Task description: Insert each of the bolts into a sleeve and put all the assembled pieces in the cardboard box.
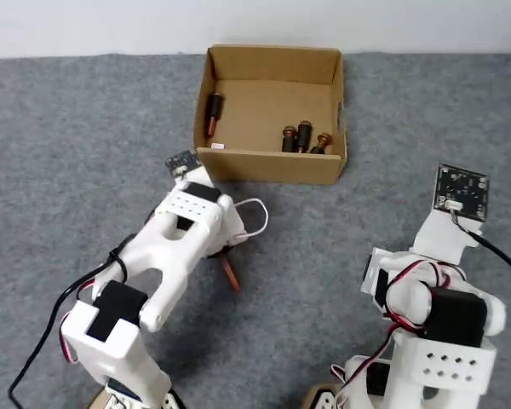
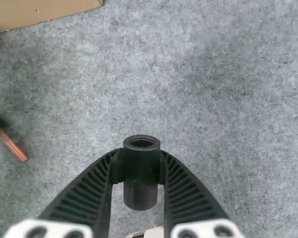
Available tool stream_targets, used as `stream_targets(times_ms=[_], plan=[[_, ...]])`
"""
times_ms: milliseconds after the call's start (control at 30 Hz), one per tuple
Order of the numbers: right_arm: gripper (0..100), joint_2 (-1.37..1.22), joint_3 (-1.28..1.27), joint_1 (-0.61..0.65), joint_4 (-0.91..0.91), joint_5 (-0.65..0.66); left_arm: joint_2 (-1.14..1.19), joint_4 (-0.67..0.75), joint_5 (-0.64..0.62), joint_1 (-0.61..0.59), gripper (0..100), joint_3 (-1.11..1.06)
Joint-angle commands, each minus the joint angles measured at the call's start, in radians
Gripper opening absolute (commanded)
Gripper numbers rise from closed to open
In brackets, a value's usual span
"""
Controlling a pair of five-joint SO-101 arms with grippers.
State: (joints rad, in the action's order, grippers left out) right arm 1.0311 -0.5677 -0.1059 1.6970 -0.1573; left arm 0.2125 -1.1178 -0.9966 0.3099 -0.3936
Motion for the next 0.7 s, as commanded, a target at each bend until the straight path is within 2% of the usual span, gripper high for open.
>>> stream_targets(times_ms=[0,167,267,400,667], plan=[[0.9,0.010,0.005,-0.005,-0.007,-0.002,-0.026,-0.098,0.025,-0.005,0,0.099],[0.9,0.012,0.011,-0.005,0.013,-0.002,-0.176,-0.163,0.069,0.023,0,0.108],[0.9,0.041,0.011,-0.005,0.015,-0.003,-0.338,-0.143,0.110,0.064,0,0.059],[0.8,0.153,0.008,0.002,0.004,0.015,-0.580,-0.048,0.190,0.117,0,-0.073],[0.8,0.302,-0.017,0.110,-0.033,0.041,-0.977,0.150,0.358,0.123,0,-0.302]])
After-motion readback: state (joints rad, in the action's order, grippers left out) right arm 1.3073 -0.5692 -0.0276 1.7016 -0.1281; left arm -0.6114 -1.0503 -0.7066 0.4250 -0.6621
